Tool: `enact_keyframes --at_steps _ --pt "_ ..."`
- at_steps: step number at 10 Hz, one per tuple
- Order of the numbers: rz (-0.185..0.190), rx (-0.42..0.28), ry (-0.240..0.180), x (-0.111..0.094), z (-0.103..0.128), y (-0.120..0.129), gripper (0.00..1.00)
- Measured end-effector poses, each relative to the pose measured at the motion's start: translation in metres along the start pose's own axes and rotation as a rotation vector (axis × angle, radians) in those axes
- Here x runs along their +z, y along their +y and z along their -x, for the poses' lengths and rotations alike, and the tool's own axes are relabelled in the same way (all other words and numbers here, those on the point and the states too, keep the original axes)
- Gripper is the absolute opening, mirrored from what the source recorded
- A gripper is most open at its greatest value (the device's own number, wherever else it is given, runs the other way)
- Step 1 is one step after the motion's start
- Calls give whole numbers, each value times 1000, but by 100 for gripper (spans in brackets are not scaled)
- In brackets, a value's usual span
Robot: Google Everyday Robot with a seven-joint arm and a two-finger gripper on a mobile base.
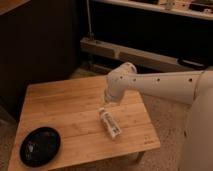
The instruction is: Place the bottle in the ceramic bowl
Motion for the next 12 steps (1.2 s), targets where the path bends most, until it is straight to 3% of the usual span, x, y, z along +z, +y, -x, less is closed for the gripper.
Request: enact_keyframes --at_steps 8,12 --pt "-19 -71 60 62 -41 21 65" --pt "-43 -101 89 83 -51 25 65"
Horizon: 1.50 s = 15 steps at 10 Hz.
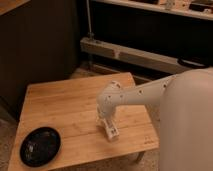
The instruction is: Place the bottle in the ceramic bowl
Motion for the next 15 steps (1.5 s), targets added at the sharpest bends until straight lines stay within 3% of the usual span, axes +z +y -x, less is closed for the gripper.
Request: enact_keyframes --at_steps 1,4,7,8,9,10,11,12,13,15 --pt "-5 1 11 4 -2 -1 65" --pt "12 36 78 19 -3 1 36" --pt "96 88 105 20 8 14 8" --pt "157 93 95 10 19 29 1" --pt "208 93 81 -2 27 40 0" --pt "236 93 72 -10 32 46 0" --pt "314 73 51 -31 47 70 0" --pt "383 36 30 -51 61 99 0" --pt "426 4 19 -63 69 118 0" --pt "570 -108 11 -83 72 175 0"
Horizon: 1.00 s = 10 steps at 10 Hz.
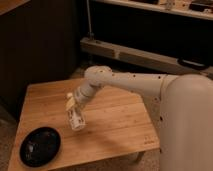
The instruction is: Place the bottle in the ceramic bowl
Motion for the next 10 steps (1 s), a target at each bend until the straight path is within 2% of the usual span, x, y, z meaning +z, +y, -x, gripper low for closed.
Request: enact_keyframes --at_steps 1,2,3,6,8,10 --pt "41 -45 14 9 -1 17 0" --pt "67 -90 27 18 -1 34 0" --pt "103 -184 54 33 -3 64 0" --pt "138 -329 93 54 -3 106 2" --pt "143 -404 93 60 -6 113 18" --pt "153 -478 73 69 -10 120 41"
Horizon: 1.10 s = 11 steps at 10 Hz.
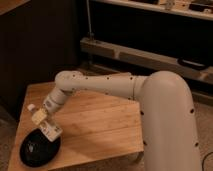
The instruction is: Place the bottle in the ceramic bowl
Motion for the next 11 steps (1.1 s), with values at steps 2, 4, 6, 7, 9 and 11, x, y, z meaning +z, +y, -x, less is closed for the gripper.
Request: enact_keyframes --at_steps 2,4,6,7,9,11 --pt "-2 -35 -2 7 -1 1 58" --pt "-5 -63 18 19 2 5 78" --pt "-13 -64 54 28 6 6 80" --pt "-14 -67 85 34 8 8 80" --pt "-14 -69 139 42 10 8 80" --pt "-16 -66 140 41 8 6 80"
